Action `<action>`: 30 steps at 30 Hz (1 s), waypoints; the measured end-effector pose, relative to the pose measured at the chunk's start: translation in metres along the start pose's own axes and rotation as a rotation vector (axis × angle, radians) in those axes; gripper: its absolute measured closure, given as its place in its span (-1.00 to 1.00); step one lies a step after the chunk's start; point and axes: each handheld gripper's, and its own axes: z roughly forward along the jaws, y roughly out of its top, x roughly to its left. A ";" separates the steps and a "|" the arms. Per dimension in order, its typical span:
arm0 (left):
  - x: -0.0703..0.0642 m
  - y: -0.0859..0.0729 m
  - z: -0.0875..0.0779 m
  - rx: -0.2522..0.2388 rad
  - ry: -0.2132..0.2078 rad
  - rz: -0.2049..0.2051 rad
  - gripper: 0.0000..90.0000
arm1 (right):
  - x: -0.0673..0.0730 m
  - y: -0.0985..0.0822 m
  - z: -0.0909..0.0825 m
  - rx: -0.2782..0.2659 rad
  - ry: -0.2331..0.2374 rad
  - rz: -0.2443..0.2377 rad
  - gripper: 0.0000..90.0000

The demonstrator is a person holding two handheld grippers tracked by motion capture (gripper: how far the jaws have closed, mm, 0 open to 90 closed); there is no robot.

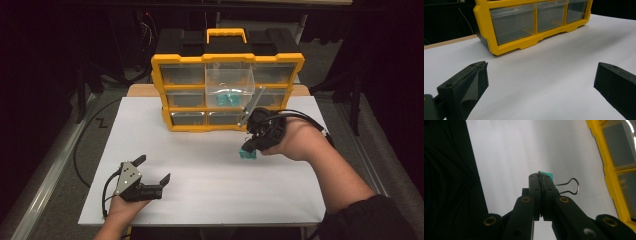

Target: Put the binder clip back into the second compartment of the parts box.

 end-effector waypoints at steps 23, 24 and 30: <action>0.001 0.000 -0.001 -0.006 -0.007 -0.004 -0.99 | -0.004 0.017 -0.035 -0.005 -0.042 -0.014 1.00; 0.001 0.000 -0.001 -0.005 -0.008 -0.004 -0.99 | -0.005 0.018 -0.036 -0.008 -0.046 -0.012 1.00; 0.001 0.001 -0.002 -0.010 -0.009 -0.005 -0.99 | -0.004 0.023 -0.047 -0.020 -0.066 -0.011 1.00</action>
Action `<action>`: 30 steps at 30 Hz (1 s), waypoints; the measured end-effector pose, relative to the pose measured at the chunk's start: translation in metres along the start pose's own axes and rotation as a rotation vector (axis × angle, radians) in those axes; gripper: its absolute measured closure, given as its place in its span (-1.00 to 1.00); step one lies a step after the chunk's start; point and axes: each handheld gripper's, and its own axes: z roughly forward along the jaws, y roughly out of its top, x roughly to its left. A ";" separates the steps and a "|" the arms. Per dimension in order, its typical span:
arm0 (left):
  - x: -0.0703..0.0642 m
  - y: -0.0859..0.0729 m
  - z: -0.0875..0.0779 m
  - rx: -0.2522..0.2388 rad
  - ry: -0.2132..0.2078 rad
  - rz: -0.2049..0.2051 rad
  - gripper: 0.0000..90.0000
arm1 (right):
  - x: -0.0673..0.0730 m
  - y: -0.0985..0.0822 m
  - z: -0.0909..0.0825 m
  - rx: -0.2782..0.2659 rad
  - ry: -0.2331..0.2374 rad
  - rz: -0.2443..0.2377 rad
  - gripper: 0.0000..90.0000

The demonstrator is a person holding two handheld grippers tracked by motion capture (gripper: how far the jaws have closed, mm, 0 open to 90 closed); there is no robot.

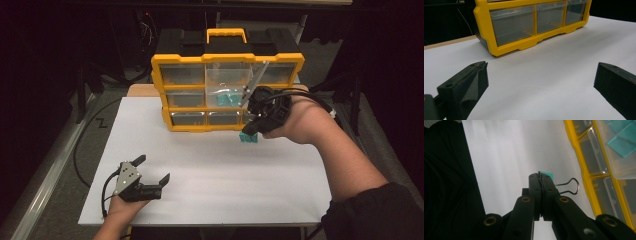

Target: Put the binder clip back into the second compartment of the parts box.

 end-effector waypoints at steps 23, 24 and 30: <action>0.001 0.000 0.000 -0.001 0.003 0.000 -0.99 | -0.003 0.030 -0.033 -0.016 -0.032 -0.018 1.00; 0.001 0.000 0.000 -0.003 0.002 -0.002 -0.99 | -0.003 0.031 -0.034 -0.017 -0.034 -0.018 1.00; 0.001 0.000 -0.001 -0.007 -0.001 0.000 -0.99 | -0.004 0.036 -0.042 -0.020 -0.049 -0.023 1.00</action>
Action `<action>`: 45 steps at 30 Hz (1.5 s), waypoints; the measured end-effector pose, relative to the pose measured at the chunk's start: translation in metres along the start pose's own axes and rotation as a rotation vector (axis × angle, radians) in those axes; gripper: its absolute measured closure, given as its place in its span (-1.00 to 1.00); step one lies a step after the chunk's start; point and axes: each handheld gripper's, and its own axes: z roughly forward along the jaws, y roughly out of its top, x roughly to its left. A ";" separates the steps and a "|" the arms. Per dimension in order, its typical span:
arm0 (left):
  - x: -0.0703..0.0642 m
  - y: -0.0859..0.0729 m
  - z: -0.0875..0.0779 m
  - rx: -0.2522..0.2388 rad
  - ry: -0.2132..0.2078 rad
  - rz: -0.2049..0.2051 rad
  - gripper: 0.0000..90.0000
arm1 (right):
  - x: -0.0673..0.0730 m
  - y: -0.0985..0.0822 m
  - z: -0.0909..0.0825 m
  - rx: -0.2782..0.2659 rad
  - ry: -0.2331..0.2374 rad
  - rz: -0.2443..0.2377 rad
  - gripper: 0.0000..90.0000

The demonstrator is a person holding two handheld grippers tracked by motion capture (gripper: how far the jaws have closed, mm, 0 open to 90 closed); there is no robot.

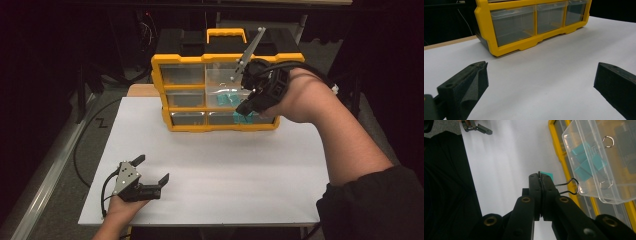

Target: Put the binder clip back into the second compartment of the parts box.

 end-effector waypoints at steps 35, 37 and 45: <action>-0.001 0.000 0.001 0.001 -0.016 -0.003 -0.99 | -0.024 0.032 -0.031 -0.047 -0.067 0.024 1.00; 0.000 -0.001 0.000 0.003 -0.014 -0.003 -0.99 | -0.026 0.035 -0.032 -0.054 -0.067 0.023 1.00; 0.001 -0.001 0.000 0.001 -0.012 -0.006 -0.99 | -0.039 0.045 -0.034 -0.066 -0.087 0.037 1.00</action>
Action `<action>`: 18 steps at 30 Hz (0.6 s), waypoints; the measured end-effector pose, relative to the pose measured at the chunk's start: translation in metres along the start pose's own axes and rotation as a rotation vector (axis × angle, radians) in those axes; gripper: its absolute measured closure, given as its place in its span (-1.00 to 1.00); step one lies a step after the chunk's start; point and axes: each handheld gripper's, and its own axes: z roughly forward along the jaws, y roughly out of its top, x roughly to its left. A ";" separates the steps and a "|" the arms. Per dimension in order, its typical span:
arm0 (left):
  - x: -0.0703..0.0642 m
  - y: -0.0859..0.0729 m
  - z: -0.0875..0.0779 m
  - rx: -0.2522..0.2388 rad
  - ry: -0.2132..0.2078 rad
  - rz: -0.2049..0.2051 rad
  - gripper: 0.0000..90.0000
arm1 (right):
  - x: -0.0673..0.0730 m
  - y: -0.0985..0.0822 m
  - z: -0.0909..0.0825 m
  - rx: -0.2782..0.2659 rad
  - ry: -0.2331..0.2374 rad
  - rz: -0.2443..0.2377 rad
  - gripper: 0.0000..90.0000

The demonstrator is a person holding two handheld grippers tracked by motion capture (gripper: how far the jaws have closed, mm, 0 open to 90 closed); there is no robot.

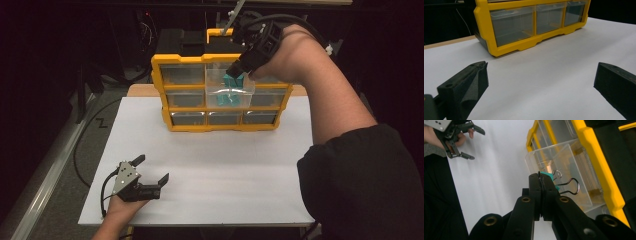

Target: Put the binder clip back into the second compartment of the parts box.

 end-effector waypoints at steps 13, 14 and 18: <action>-0.002 0.000 0.000 -0.002 -0.006 0.009 -0.99 | -0.015 0.012 0.016 0.010 -0.026 0.003 1.00; -0.002 0.000 0.000 -0.001 -0.009 0.010 -0.99 | -0.016 0.013 0.017 0.011 -0.027 0.004 1.00; -0.002 0.000 0.001 0.004 -0.015 0.015 -0.99 | -0.020 0.019 0.023 0.008 -0.029 -0.003 1.00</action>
